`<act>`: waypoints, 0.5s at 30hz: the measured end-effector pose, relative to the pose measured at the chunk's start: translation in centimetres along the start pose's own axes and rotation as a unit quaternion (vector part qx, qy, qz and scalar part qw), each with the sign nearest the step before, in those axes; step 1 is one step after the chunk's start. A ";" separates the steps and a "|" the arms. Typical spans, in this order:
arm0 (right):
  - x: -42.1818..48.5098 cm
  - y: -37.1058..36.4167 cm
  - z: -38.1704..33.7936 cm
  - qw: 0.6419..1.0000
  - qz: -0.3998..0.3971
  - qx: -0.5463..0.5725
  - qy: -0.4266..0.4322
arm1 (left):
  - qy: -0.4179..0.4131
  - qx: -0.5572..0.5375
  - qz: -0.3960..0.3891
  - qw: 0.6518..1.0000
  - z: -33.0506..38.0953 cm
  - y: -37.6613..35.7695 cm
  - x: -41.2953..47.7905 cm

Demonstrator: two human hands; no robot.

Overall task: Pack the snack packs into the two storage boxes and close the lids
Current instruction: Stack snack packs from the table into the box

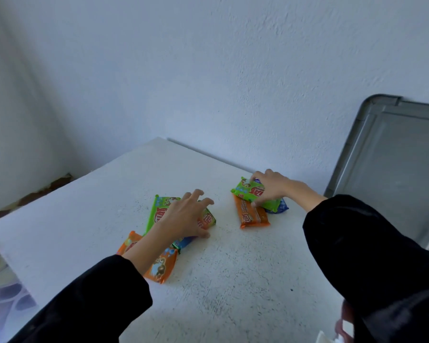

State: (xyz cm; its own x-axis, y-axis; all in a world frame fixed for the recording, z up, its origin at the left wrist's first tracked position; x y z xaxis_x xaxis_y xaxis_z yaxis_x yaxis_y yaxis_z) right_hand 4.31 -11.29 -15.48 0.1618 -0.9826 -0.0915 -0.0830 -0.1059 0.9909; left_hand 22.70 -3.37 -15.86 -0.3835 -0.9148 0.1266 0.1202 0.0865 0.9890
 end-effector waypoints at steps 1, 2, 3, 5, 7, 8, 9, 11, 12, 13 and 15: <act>0.0 -0.2 -0.5 0.999 0.017 0.022 0.020 | 0.012 0.021 0.006 1.000 -0.2 0.2 -0.2; -0.1 -0.4 -0.7 0.998 0.030 0.032 0.036 | 0.026 0.031 0.009 0.999 -0.3 0.3 -0.4; -0.2 -0.5 -0.9 0.998 0.042 0.033 0.045 | 0.040 0.033 0.014 0.999 -0.4 0.3 -0.5; -0.4 -0.2 -0.7 0.996 0.064 0.043 0.041 | 0.060 0.022 0.026 0.998 -0.4 0.4 -0.8; -0.8 0.3 -0.4 0.996 0.069 0.052 0.026 | 0.071 -0.004 0.033 0.997 -0.4 0.8 -0.7; -1.1 0.6 -0.3 0.996 0.067 0.056 0.021 | 0.073 -0.018 0.036 0.997 -0.3 1.1 -0.7; -1.4 1.0 -0.1 0.996 0.065 0.060 0.017 | 0.071 -0.029 0.042 0.996 0.0 1.6 -0.5; -2.5 2.2 0.3 0.995 0.065 0.073 0.012 | 0.060 -0.047 0.062 0.995 0.9 3.1 -0.1; -3.3 3.0 0.5 0.994 0.067 0.082 0.010 | 0.049 -0.054 0.074 0.995 1.6 4.1 0.1; -4.2 3.9 0.8 0.993 0.071 0.090 0.008 | 0.037 -0.061 0.085 0.994 2.4 5.1 0.4; -6.7 6.2 1.4 0.993 0.081 0.088 0.011 | 0.006 -0.068 0.102 0.993 4.4 7.2 0.8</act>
State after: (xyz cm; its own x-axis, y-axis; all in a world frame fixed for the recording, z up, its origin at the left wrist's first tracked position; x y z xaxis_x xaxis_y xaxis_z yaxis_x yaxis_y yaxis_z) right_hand 1.36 -5.58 -8.85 0.1527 -0.9856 0.0725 -0.2790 0.0274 0.9599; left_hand 19.22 -1.75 -8.26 -0.3288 -0.8883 0.3207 0.3160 0.2166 0.9237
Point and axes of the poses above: each hand's wrist, its own x-axis towards the middle knuckle, its own y-axis out of the back of the hand, z = x × y, the point moved 8 cm from there along x, towards the middle knuckle, and after that the axes turned 15 degrees about z, right-handed, at the moved point
